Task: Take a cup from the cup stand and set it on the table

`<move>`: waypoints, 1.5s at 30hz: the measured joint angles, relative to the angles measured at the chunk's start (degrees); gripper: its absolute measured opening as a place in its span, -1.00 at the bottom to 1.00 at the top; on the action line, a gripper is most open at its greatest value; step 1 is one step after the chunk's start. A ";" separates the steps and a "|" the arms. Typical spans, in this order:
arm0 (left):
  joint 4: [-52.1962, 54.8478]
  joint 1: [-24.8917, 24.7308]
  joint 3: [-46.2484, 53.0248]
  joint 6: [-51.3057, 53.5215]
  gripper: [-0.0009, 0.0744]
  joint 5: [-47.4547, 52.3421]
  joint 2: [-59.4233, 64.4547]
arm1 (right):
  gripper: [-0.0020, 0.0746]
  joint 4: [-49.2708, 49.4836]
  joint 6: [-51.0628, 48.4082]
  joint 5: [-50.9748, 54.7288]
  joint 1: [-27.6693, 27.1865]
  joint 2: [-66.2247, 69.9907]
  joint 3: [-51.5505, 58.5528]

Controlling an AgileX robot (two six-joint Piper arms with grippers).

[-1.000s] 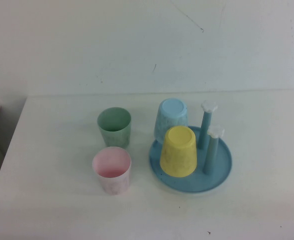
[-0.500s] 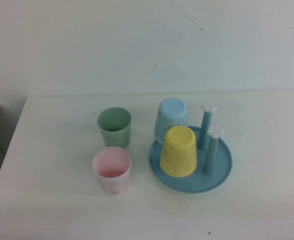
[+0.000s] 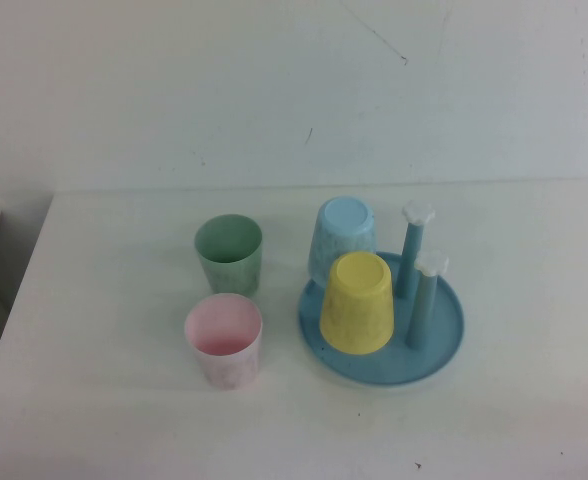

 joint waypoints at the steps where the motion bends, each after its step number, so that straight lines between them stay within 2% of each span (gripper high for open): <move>1: 0.01 0.00 0.00 0.00 -0.98 -1.87 0.00 | -0.96 0.00 0.00 -1.20 0.00 0.00 0.00; 15: 0.01 0.00 0.00 0.00 -0.99 -37.17 0.00 | -0.96 -0.21 0.49 -41.44 0.00 0.00 0.00; 20: 0.01 0.00 0.00 0.00 -0.99 -42.37 0.00 | -0.96 -0.21 0.49 -48.35 0.00 0.00 0.00; 25: -0.59 0.00 0.00 0.00 -0.98 -44.88 0.00 | -0.96 -0.21 0.29 -49.47 0.00 0.00 0.00; 28: 0.07 0.00 -0.83 0.00 -0.98 -39.63 0.00 | -0.96 -0.21 0.29 -44.61 0.00 0.00 -0.68; 33: 3.45 0.00 -9.39 0.00 -0.98 -22.00 0.00 | -0.96 -1.20 -0.94 -19.67 0.00 0.00 -9.94; 36: 3.60 0.00 -14.47 0.00 -0.98 -14.30 1.83 | -0.96 -2.01 -3.78 -8.95 0.00 1.05 -14.71; 41: -4.08 0.00 -23.02 -2.04 -0.98 -1.14 9.40 | -0.96 -1.39 -6.55 3.64 0.00 7.05 -19.58; 45: -12.19 0.00 -31.00 -0.80 -0.98 12.54 19.96 | -0.96 1.49 -11.21 7.69 0.00 12.06 -19.97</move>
